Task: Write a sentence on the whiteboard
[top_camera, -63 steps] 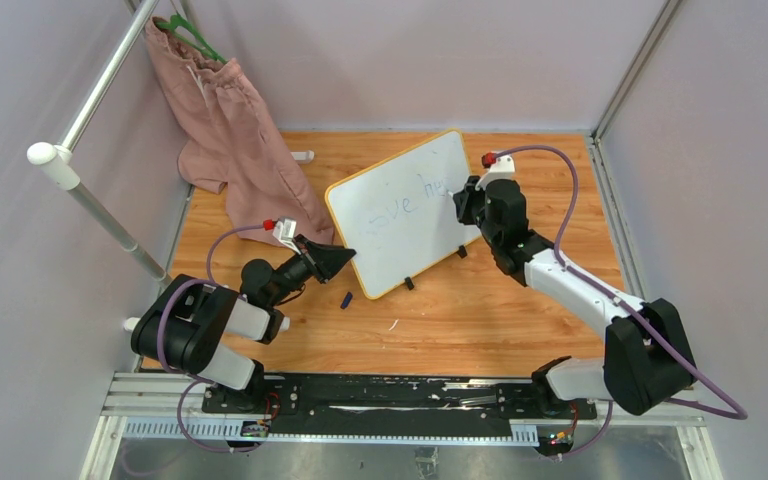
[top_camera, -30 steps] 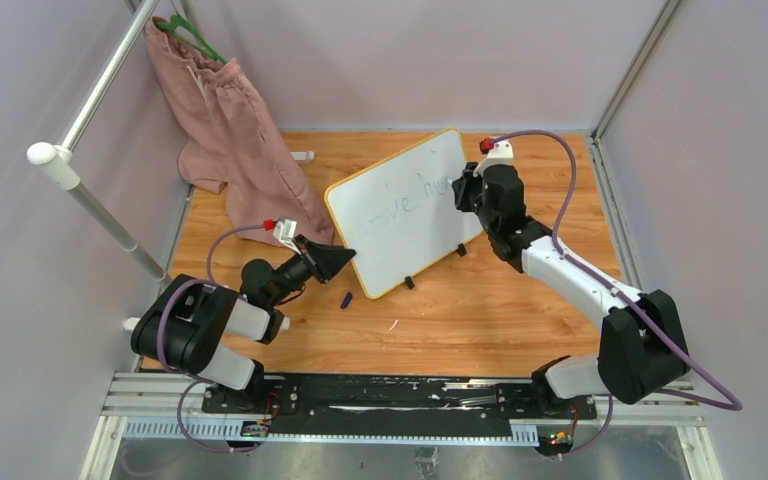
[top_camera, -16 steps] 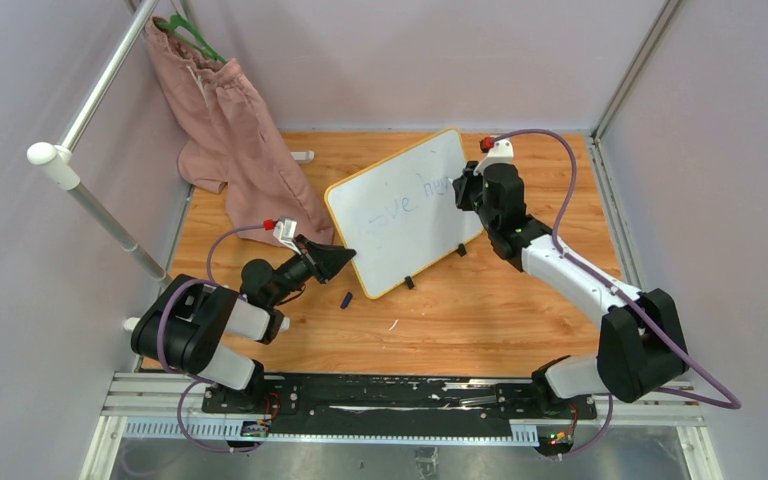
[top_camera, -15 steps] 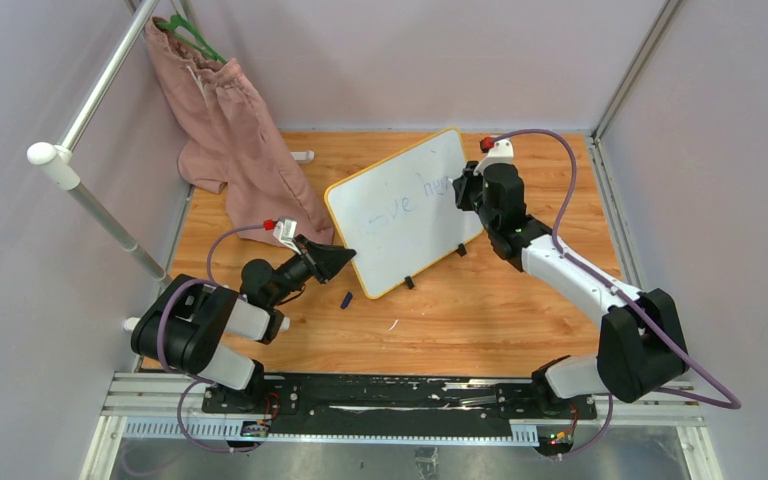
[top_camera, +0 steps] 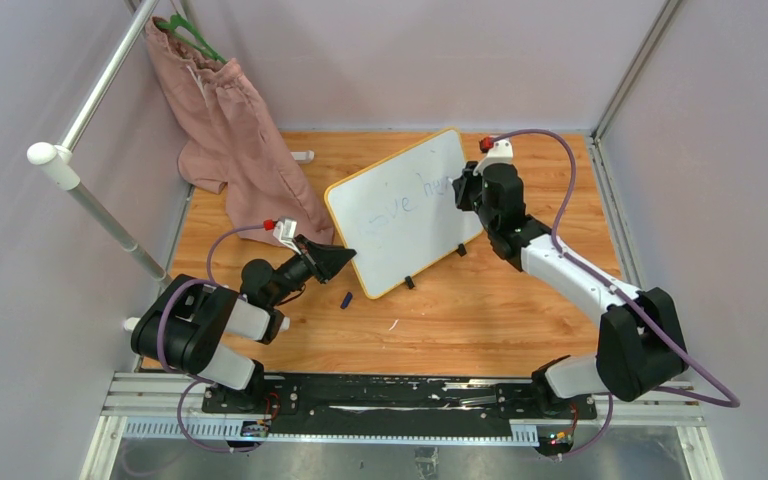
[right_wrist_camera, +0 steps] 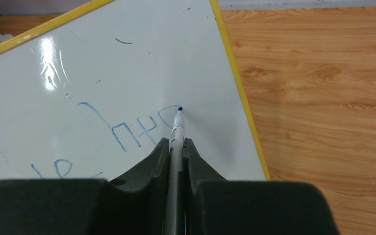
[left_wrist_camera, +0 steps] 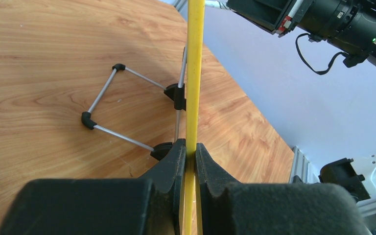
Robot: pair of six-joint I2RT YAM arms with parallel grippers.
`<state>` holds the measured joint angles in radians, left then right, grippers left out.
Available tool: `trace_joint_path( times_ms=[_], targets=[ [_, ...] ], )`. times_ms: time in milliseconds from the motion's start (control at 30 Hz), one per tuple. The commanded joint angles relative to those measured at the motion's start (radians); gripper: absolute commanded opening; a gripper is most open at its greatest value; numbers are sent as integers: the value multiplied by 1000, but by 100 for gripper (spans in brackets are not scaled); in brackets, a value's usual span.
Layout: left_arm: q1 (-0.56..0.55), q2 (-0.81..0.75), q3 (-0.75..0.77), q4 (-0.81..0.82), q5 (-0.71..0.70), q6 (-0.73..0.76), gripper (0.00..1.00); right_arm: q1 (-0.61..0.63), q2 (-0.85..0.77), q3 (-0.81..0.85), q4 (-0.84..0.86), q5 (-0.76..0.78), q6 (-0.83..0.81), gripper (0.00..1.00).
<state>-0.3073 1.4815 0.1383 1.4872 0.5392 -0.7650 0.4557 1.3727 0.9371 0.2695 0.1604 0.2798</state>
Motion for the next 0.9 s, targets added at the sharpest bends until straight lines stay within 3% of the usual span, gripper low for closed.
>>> trace_joint_path(
  times_ms=[0, 567, 867],
  targets=[
    [-10, -22, 1, 61, 11, 12, 0, -10, -9, -37, 2, -7, 8, 0],
    [-10, -11, 0, 62, 10, 13, 0, -17, -110, -26, 7, 22, 22, 0],
    [-11, -11, 1, 61, 10, 15, 0, -81, -52, 65, 33, -101, 98, 0]
  ],
)
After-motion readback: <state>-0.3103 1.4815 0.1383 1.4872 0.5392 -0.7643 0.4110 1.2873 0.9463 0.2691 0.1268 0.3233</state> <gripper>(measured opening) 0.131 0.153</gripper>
